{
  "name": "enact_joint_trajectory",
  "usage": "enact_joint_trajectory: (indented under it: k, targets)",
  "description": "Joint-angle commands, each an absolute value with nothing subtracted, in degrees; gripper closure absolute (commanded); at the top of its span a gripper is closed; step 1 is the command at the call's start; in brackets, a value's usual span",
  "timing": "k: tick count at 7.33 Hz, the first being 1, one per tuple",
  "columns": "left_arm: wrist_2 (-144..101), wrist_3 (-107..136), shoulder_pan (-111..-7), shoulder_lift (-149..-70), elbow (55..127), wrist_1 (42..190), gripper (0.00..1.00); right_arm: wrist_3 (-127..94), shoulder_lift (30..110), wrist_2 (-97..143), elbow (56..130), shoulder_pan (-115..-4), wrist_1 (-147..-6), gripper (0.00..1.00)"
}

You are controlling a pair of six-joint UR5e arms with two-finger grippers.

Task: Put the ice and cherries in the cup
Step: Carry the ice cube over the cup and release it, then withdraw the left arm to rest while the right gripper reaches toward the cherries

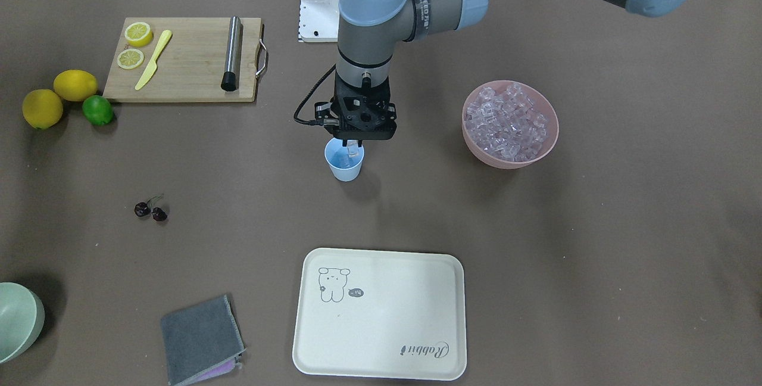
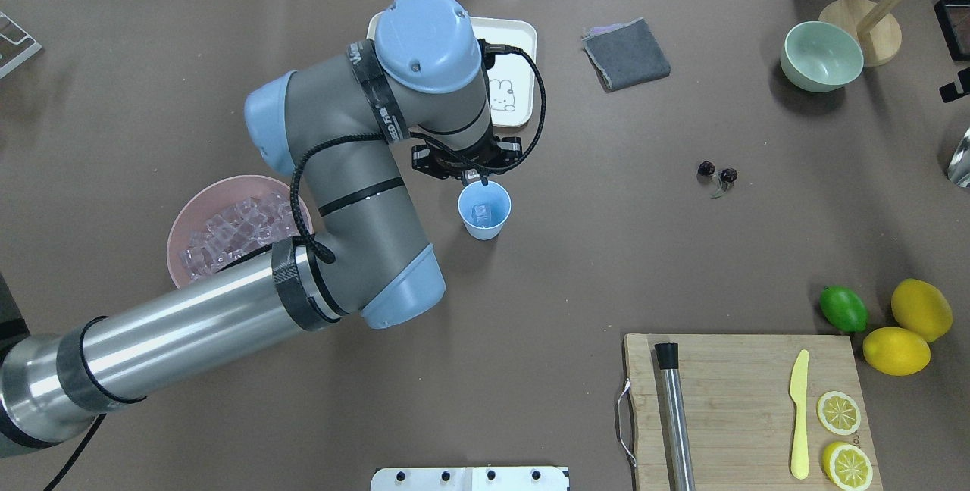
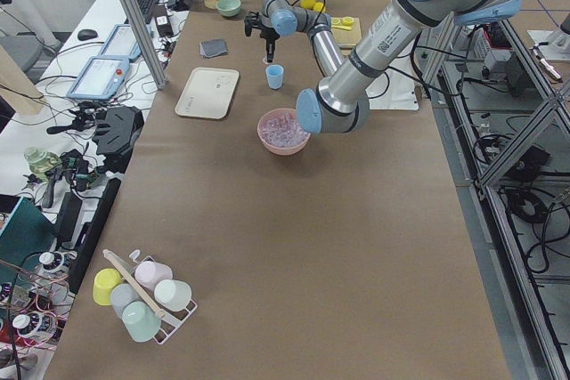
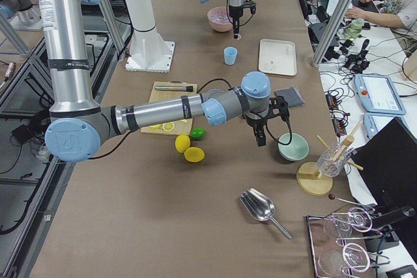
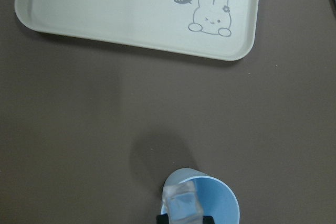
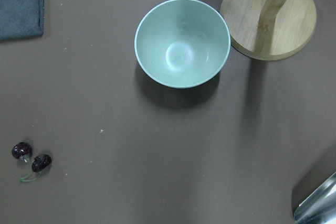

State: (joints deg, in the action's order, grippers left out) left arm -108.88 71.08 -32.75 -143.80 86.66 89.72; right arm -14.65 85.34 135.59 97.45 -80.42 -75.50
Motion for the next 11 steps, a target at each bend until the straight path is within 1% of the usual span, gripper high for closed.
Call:
enact_joint_trajectory:
  k: [1, 2, 3, 4, 5, 6, 7, 8, 10, 11]
  targets:
    - [-107.05, 72.24, -31.38, -143.88, 84.47, 92.46, 0.95, -14.59, 85.34, 135.61, 97.47, -80.42, -75.5, 0.01]
    - [-107.05, 72.25, -31.38, -143.88, 84.55, 92.63, 0.62, -14.59, 85.43, 135.62, 97.47, -80.42, -75.5, 0.01]
    - [-107.05, 72.07, -31.38, -143.62, 84.55, 92.64, 0.26, -14.59, 85.43, 135.62, 97.47, -80.42, -75.5, 0.01]
    - [-107.05, 72.07, -31.38, -143.7, 84.64, 92.81, 0.03, -14.68, 85.34, 135.62, 97.56, -80.42, -75.5, 0.01]
    - [-107.05, 71.98, -31.81, -143.53, 84.81, 93.77, 0.03, -14.76, 85.34, 135.62, 97.56, -80.42, -75.5, 0.01]
    - [-107.83, 71.72, -34.86, -142.39, 87.25, 93.34, 0.03, -16.68, 84.38, 135.53, 97.65, -79.03, -75.5, 0.01]
    - [-110.97, 71.54, -37.94, -137.25, 91.89, 93.25, 0.03, -21.66, 83.24, 135.44, 98.17, -76.23, -75.32, 0.01]
    - [-111.7, 71.19, -40.06, -132.24, 94.46, 93.51, 0.03, -29.37, 81.67, 135.0, 98.43, -72.46, -73.5, 0.01]
    - [-112.75, 64.79, -45.76, -124.93, 98.15, 93.6, 0.03, -39.41, 81.65, 131.15, 98.0, -65.16, -66.91, 0.01]
    - [-118.33, 59.82, -50.4, -120.54, 100.87, 93.6, 0.03, -45.9, 81.48, 125.65, 98.0, -59.3, -63.4, 0.01]
